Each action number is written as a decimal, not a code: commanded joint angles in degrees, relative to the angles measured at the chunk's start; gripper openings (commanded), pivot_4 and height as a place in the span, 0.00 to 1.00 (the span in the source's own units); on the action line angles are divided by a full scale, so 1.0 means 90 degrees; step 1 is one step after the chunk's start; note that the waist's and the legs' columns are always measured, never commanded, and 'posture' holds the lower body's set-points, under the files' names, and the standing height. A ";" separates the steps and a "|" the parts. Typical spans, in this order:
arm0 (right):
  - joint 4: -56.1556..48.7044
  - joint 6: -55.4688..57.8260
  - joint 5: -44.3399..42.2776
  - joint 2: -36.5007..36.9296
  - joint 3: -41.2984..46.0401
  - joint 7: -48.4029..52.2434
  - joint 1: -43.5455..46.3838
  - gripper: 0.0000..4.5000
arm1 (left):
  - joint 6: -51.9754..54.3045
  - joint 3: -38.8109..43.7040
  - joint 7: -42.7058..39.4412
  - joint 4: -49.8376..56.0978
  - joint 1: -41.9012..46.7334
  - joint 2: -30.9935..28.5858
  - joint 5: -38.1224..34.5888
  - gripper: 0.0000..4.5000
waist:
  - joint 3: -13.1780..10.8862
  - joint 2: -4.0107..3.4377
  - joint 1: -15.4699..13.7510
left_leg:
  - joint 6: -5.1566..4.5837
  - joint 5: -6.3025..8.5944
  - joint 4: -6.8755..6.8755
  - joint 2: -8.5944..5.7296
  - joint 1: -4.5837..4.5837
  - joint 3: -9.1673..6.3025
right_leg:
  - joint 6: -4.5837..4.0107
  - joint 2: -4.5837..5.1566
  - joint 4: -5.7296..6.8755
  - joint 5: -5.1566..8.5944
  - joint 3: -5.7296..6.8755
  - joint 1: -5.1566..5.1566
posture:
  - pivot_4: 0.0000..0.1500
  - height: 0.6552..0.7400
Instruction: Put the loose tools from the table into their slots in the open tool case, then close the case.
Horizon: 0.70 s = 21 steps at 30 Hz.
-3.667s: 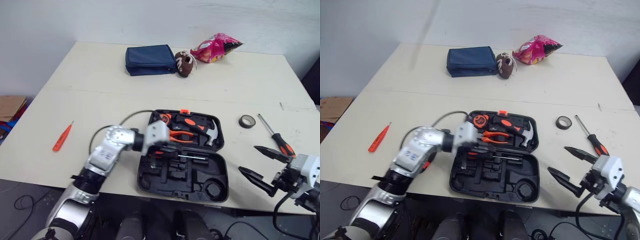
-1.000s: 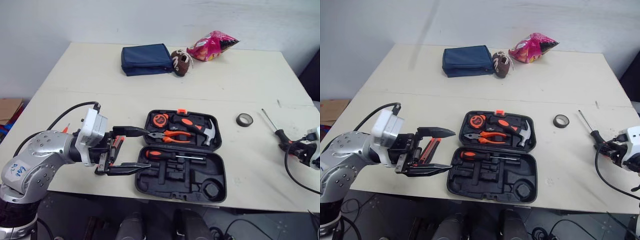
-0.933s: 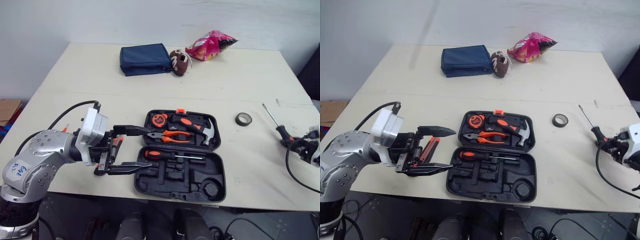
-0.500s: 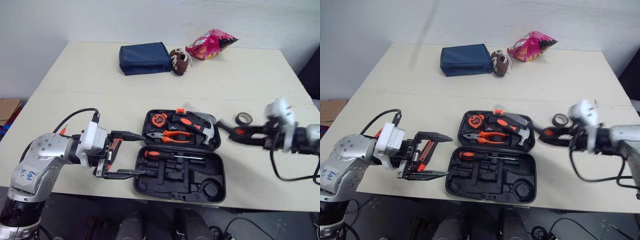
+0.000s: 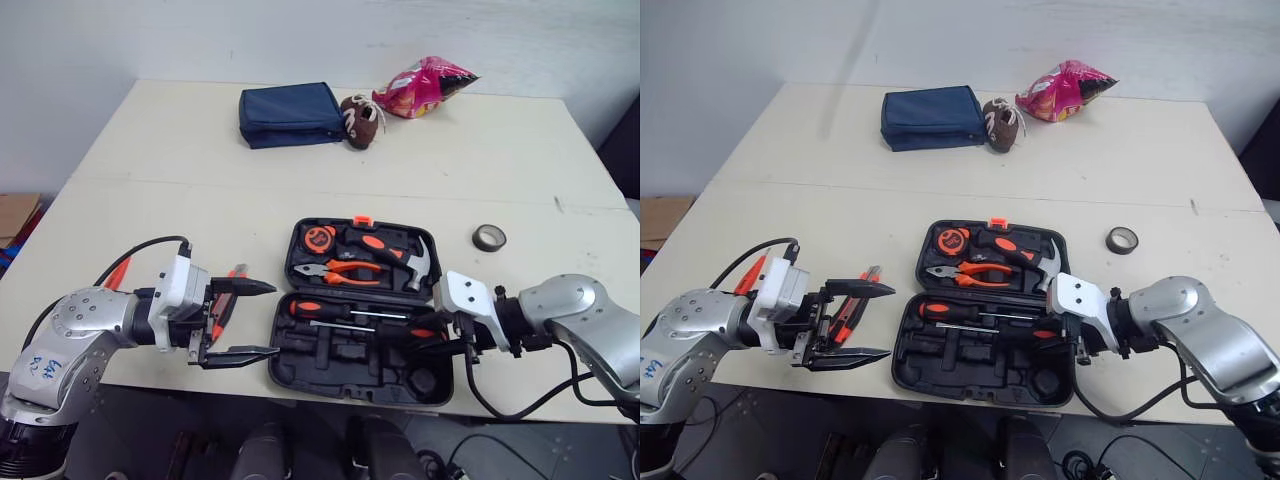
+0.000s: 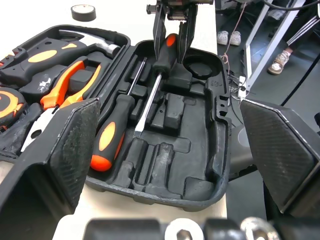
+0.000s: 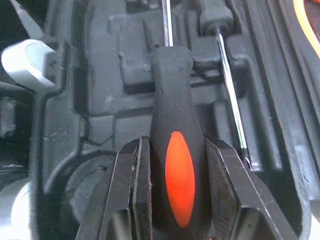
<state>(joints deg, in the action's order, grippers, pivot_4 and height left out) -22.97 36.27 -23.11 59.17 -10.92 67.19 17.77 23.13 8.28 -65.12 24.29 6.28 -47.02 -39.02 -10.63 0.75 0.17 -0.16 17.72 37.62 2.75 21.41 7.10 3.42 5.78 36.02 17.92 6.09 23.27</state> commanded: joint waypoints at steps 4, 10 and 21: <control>0.0193 -0.0303 0.0519 0.0059 -0.0147 0.0130 0.0166 0.23 | -0.0081 0.0085 0.0049 0.0226 -0.0163 -0.0014 0.0031 1.00 | 0.0000 0.0000 0.0002 | 0.0000 0.0000 0.0002 0.0000 0.0001 0.0000 | 0.0000 -0.0001 0.0001 0.0000 0.0000 0.0000 | 1.00 1.00; 0.0093 -0.0042 0.0445 0.0005 -0.0210 0.0168 0.0180 0.23 | -0.0123 0.0090 0.0062 0.0182 -0.0237 0.0003 0.0071 1.00 | 0.0001 0.0002 -0.0008 | 0.0000 0.0000 0.0002 0.0001 0.0000 -0.0001 | 0.0000 -0.0001 0.0001 0.0000 0.0002 0.0000 | 1.00 1.00; 0.0188 -0.0694 0.0314 -0.0157 0.0123 0.0395 0.0238 0.67 | -0.0170 0.0149 0.0018 0.0074 -0.0297 -0.0019 0.0092 1.00 | 0.0003 0.0005 -0.0008 | 0.0000 0.0000 0.0002 0.0001 0.0000 -0.0001 | -0.0001 -0.0001 0.0002 0.0000 0.0002 -0.0001 | 1.00 1.00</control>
<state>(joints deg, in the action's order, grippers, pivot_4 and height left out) -20.63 33.49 -19.24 58.07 -12.08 68.99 19.86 22.36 8.30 -64.64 24.16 3.88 -47.02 -37.90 -10.61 0.79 0.10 -0.16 17.72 37.64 2.76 21.41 7.08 3.41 5.77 36.04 17.92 6.11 23.26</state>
